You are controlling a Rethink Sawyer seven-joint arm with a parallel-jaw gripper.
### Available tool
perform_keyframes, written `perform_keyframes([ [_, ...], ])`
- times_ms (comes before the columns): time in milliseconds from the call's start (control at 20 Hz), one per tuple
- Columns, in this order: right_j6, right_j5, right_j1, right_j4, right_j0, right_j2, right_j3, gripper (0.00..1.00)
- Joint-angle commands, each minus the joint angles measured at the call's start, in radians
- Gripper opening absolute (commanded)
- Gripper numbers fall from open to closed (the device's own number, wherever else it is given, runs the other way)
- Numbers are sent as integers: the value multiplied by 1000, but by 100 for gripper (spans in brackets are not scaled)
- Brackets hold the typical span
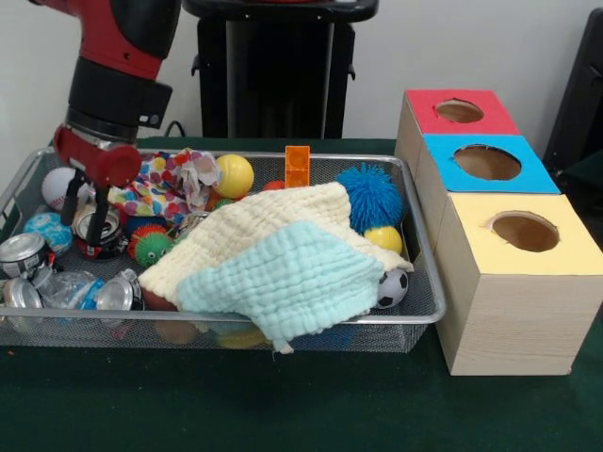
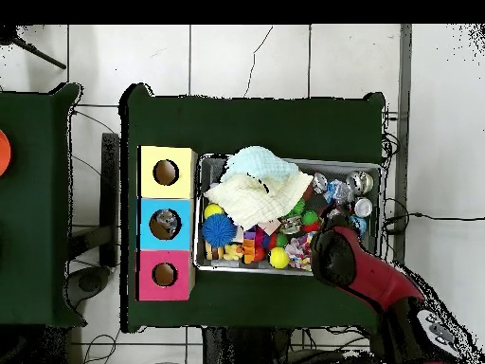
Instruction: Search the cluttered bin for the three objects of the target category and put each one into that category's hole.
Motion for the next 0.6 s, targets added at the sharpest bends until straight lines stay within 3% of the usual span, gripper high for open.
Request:
perform_keyframes([
  [50, 109, -77, 137, -35, -23, 77, -77, 100],
  [250, 137, -120, 173, -40, -46, 117, -74, 100],
  [450, 169, -148, 131, -79, -85, 192, -20, 100],
  [600, 177, -144, 98, -75, -83, 199, 5, 100],
])
